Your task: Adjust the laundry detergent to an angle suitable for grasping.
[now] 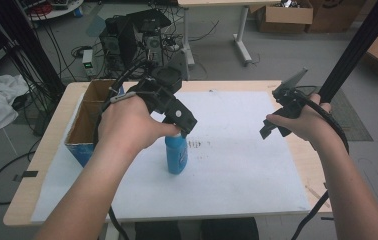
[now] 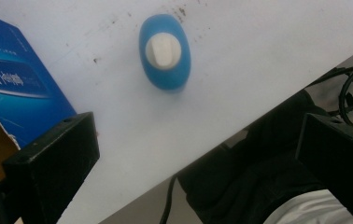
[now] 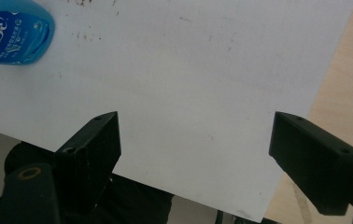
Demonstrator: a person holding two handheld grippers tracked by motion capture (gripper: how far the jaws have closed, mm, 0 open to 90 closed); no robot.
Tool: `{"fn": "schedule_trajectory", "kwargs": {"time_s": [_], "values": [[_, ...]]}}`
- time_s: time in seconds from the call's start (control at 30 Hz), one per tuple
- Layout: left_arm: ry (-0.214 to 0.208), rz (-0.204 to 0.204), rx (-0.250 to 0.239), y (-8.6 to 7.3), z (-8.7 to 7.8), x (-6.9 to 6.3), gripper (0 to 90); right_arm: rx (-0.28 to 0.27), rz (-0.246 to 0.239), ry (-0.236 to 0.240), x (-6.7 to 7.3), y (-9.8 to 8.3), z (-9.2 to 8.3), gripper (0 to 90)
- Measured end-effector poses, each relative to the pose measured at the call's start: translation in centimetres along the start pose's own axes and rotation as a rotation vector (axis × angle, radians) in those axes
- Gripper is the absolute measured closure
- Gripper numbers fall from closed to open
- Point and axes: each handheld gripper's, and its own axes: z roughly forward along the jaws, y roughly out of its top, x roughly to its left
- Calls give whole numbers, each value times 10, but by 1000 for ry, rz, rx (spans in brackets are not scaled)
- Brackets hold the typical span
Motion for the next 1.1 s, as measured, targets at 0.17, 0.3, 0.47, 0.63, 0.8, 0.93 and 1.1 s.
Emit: {"fn": "schedule_trajectory", "kwargs": {"time_s": [0.17,0.3,0.47,0.63,0.8,0.93,1.1], "values": [[1,3,1,1,1,1,0,0,-22,19,-3,1,0,167],[-1,4,4,2,3,1,1,6,-28,18,-4,1,0,166],[-1,6,7,4,5,0,1,15,-27,21,-5,0,1,166],[1,12,8,5,2,-1,1,10,-28,20,-8,0,1,166],[2,10,3,4,0,-2,1,9,-25,19,-7,0,0,166],[1,9,1,3,1,-1,1,10,-28,17,-6,0,1,166],[5,7,9,0,4,0,1,13,-32,18,-6,-1,3,166]]}}
